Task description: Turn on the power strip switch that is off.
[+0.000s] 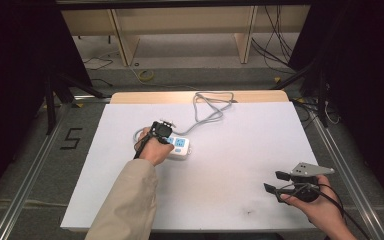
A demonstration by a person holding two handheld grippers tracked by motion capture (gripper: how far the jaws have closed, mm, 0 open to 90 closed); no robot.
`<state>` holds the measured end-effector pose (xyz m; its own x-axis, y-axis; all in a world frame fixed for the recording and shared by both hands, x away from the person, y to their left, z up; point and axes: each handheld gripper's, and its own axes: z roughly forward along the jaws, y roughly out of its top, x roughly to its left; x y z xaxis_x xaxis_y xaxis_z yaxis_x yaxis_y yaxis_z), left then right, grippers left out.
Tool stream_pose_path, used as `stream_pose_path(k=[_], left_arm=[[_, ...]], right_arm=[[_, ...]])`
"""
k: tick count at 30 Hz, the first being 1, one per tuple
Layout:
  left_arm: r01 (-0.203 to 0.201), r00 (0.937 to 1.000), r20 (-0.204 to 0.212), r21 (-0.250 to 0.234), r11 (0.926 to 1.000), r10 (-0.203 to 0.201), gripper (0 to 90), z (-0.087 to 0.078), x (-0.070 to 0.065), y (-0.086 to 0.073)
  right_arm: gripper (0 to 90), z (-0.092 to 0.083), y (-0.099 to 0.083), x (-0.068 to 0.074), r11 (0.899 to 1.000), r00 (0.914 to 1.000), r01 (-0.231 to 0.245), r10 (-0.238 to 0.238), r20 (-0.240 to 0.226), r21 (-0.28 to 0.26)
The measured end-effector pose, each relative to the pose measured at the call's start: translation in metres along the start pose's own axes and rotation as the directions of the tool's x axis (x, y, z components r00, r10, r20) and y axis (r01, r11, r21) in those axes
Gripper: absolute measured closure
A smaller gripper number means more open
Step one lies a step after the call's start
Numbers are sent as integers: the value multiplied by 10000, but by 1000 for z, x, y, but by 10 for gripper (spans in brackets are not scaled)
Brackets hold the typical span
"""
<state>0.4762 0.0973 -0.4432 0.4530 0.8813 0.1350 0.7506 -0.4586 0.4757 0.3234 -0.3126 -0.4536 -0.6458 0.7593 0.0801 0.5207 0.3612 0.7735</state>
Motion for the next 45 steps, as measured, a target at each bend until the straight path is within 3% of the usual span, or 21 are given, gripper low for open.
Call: stream_pose_path(k=[15, 22, 45], left_arm=[[16, 10000, 2, -72, 10000, -16, 897, 0, 0, -1], [-341, 9988, -353, -120, 9993, 336, 897, 0, -6, -1], [26, 9999, -125, -609, 9981, -33, 897, -2, -1, -7]], right_arm=[[347, 0, 0, -1, 10000, 10000, -18, 18, 29, -20], [346, -1, 0, -2, 10000, 10000, -11, 11, 37, -21], [347, -1, 0, -2, 10000, 10000, 27, -27, 70, -27]])
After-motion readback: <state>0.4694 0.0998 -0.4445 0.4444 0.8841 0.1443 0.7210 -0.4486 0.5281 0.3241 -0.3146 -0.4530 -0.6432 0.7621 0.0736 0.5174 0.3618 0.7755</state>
